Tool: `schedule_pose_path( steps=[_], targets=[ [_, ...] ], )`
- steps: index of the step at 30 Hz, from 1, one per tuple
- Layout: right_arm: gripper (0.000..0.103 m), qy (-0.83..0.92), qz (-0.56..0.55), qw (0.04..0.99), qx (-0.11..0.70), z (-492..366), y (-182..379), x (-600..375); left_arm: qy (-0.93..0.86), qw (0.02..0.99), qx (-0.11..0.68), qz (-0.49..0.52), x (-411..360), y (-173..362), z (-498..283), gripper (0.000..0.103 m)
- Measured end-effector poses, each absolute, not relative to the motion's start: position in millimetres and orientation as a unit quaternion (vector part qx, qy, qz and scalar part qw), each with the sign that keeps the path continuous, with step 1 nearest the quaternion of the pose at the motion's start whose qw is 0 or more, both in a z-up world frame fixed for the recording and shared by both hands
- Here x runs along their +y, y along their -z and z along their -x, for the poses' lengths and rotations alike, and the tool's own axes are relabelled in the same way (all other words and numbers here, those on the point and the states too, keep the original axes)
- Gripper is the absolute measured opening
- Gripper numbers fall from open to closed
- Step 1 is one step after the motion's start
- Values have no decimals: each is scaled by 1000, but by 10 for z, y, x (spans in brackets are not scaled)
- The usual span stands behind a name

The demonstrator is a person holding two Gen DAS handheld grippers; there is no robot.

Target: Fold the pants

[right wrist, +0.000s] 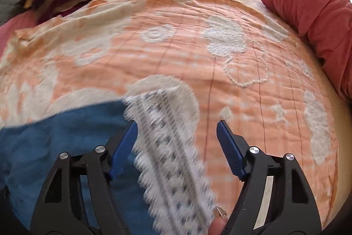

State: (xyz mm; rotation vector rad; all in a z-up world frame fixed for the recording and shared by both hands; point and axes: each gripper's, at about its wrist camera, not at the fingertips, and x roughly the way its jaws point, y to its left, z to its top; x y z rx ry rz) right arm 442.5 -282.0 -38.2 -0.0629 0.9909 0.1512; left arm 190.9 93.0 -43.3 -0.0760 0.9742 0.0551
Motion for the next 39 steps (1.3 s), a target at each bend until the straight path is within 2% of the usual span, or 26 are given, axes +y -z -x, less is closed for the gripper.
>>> schedule_pose_path(
  steps=[2, 3, 4, 5, 8, 11, 15, 17, 18, 19, 20, 25, 28, 31, 35, 36, 39],
  targets=[
    [58, -84, 14, 870, 485, -4555, 468, -2845, -28, 883, 468, 35, 924, 441, -1911, 99],
    [35, -92, 15, 862, 498, -4604, 532, -2827, -30, 883, 468, 31, 912, 446, -1914, 99],
    [6, -104, 18, 855, 508, -4638, 585, -2790, -31, 883, 468, 29, 906, 449, -1912, 99],
    [3, -121, 23, 848, 515, -4657, 630, -2747, -31, 883, 468, 28, 905, 450, -1910, 99],
    [2, -132, 59, 864, 483, -4650, 543, -2610, -32, 883, 468, 30, 905, 450, -1910, 99],
    [2, -114, 48, 876, 466, -4768, 471, -2636, -34, 883, 467, 28, 899, 456, -1923, 99],
    [3, -93, 80, 873, 472, -4963, 631, -2540, -35, 885, 464, 26, 892, 464, -1915, 99],
    [7, -84, 95, 876, 465, -4982, 692, -2514, -35, 885, 463, 26, 895, 467, -1919, 99],
    [20, -73, 100, 880, 458, -4975, 680, -2517, -34, 885, 463, 26, 901, 468, -1922, 99],
    [40, -63, 95, 883, 456, -4968, 647, -2555, -34, 885, 463, 27, 906, 467, -1919, 99],
    [43, -55, 82, 888, 448, -4935, 567, -2637, -33, 885, 463, 28, 910, 466, -1912, 99],
    [44, -72, 59, 921, 377, -4373, 39, -2869, -27, 890, 454, 37, 940, 386, -1850, 99],
    [55, -165, 49, 905, 389, -3797, -80, -2717, -17, 913, 403, 56, 1006, 174, -1710, 99],
    [63, -217, 60, 875, 429, -3383, 54, -2502, -10, 915, 398, 62, 1041, 134, -1708, 99],
    [64, -180, 91, 839, 505, -3254, 543, -2380, -4, 885, 460, 72, 1071, 409, -1828, 99],
    [67, -167, 86, 837, 514, -3265, 668, -2433, -5, 886, 459, 67, 1055, 396, -1830, 99],
    [67, -164, 47, 845, 507, -3263, 690, -2562, -4, 889, 452, 67, 1054, 357, -1802, 99]
  ],
)
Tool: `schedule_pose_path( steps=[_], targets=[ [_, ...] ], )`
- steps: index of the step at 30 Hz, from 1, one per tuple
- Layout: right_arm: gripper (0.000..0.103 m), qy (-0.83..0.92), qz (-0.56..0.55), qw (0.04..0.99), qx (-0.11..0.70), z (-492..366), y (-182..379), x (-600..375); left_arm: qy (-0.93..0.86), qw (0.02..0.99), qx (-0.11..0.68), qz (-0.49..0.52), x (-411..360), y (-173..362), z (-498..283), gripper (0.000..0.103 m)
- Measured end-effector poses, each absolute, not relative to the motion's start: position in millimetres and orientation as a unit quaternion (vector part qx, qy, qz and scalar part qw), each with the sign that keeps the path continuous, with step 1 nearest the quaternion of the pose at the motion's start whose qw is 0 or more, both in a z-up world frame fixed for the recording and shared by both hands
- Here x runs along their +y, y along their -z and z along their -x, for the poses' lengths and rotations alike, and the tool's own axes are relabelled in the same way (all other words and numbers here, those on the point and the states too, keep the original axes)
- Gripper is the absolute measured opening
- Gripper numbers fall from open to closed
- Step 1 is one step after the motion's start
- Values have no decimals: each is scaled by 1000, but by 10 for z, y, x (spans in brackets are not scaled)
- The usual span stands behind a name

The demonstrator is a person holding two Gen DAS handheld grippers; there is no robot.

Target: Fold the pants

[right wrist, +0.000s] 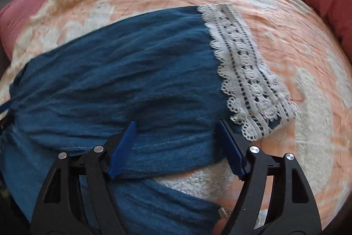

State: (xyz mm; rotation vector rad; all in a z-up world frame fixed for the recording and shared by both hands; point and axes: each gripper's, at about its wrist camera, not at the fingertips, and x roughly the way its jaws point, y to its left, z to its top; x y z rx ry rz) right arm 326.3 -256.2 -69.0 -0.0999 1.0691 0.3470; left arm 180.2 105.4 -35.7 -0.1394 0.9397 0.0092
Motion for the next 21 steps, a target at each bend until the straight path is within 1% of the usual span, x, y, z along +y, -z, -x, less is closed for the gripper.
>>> schedule_pose_path(
  steps=[2, 4, 10, 16, 21],
  targets=[
    [68, -146, 64, 859, 487, -3166, 577, -2540, 0, 894, 440, 82, 1118, 275, -1733, 99],
    [69, -167, 56, 874, 454, -2992, 431, -2510, -1, 903, 420, 89, 1178, 156, -1666, 99],
    [81, -231, 51, 889, 392, -2440, 31, -2254, -34, 914, 391, 98, 1462, -54, -1578, 99],
    [88, -308, 77, 878, 357, -2131, -204, -1731, -66, 919, 377, 99, 1735, -196, -1470, 99],
    [89, -352, 98, 864, 347, -2080, -329, -1282, -72, 920, 372, 104, 1889, -262, -1421, 99]
  ],
)
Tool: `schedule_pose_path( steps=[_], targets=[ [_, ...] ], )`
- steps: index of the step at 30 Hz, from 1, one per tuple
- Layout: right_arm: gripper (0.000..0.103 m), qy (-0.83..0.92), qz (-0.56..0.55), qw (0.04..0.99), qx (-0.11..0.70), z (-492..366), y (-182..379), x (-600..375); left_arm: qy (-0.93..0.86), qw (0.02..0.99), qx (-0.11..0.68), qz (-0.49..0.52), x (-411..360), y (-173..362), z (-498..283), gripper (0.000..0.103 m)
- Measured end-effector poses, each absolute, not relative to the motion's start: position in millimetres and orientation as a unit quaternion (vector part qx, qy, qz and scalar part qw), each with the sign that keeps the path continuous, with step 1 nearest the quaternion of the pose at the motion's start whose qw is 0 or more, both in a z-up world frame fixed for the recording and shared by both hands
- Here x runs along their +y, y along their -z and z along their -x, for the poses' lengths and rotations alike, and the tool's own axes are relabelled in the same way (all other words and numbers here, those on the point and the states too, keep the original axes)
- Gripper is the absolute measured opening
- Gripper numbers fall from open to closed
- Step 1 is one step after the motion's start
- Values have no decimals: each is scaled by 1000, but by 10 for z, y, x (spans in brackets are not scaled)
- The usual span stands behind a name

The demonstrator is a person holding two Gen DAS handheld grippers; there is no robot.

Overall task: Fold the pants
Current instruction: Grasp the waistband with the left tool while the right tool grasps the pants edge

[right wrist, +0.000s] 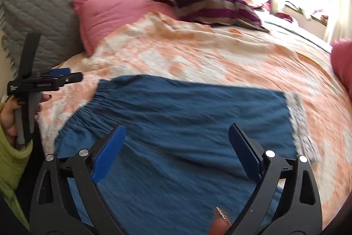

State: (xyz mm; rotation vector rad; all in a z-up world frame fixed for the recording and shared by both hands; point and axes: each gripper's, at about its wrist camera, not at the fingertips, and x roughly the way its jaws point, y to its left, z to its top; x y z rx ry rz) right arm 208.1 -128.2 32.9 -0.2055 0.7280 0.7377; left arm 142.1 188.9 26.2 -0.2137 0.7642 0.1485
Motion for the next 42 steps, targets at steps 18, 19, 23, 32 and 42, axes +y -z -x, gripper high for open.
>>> schedule_pose_path(
  steps=[18, 19, 23, 32, 42],
  targets=[
    [90, -363, 233, 825, 364, -2945, -58, -276, -19, 895, 422, 147, 2188, 59, -1971, 99],
    [90, -360, 240, 824, 364, -2989, -35, -245, -12, 894, 422, 150, 2177, 70, -1991, 99],
    [90, -354, 258, 814, 382, -3213, 115, -142, 7, 894, 427, 136, 2083, 119, -2052, 99],
    [90, -377, 306, 787, 379, -3335, 287, 31, 44, 889, 443, 108, 1888, 284, -2242, 93],
    [65, -417, 334, 758, 373, -3441, 355, 175, 40, 884, 457, 92, 1885, 397, -2336, 40]
  ],
)
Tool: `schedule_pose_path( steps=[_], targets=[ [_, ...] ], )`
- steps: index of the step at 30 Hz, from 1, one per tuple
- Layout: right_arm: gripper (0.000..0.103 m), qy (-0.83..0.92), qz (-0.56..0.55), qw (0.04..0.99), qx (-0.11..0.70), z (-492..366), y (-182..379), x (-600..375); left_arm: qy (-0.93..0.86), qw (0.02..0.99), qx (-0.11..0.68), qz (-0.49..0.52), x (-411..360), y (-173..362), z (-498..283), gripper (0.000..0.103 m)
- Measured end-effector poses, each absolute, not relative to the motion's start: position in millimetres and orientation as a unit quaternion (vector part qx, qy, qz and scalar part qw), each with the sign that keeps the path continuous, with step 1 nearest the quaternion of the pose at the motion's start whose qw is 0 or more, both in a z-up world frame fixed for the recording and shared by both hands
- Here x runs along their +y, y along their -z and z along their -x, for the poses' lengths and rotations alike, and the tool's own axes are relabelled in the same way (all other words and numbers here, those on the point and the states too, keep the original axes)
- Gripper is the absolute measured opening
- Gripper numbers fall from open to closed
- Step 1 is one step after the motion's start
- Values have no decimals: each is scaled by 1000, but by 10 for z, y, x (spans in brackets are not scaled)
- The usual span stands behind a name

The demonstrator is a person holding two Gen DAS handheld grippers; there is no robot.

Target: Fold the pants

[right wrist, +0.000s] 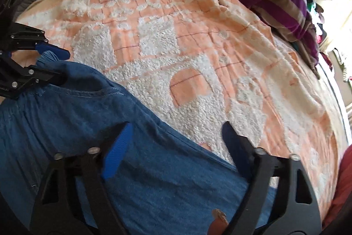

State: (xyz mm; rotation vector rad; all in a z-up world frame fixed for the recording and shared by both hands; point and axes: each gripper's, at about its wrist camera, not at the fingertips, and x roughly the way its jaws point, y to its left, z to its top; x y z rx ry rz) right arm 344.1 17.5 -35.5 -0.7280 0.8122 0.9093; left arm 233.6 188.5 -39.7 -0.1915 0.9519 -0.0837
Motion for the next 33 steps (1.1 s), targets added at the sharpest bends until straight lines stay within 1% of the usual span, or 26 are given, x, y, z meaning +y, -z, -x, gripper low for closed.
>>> schedule_pose_path(
  steps=[1, 2, 5, 9, 11, 12, 13, 15, 16, 19, 24, 33],
  targets=[
    [62, -419, 337, 755, 374, -3441, 375, 185, 41, 885, 455, 91, 1883, 385, -2328, 37],
    [61, -422, 345, 750, 376, -3441, 412, 196, 46, 887, 449, 93, 1884, 355, -2313, 35],
    [60, -426, 362, 740, 374, -3415, 491, 222, 54, 896, 429, 96, 1865, 260, -2237, 32],
    [60, -434, 349, 741, 374, -3417, 514, 235, 58, 908, 406, 79, 1770, 132, -2125, 32],
    [53, -437, 347, 742, 371, -3397, 531, 244, 61, 913, 395, 80, 1744, 78, -2063, 30],
    [42, -441, 345, 741, 371, -3364, 549, 257, 61, 915, 392, 78, 1735, 67, -2042, 29],
    [27, -445, 341, 739, 374, -3349, 562, 267, 60, 917, 388, 74, 1720, 54, -2023, 29],
    [13, -454, 331, 743, 363, -3253, 549, 274, 58, 918, 386, 69, 1709, 44, -1997, 29],
    [9, -451, 323, 753, 353, -3206, 526, 262, 54, 920, 383, 66, 1713, 39, -1985, 29],
    [5, -439, 294, 778, 339, -3114, 473, 172, 51, 920, 381, 71, 1753, 37, -1975, 29],
    [4, -420, 244, 816, 313, -2939, 228, -94, 48, 923, 374, 68, 1759, 7, -1927, 29],
    [4, -408, 196, 842, 294, -2526, -194, -520, 46, 939, 337, 46, 1546, -196, -1654, 29]
  ],
)
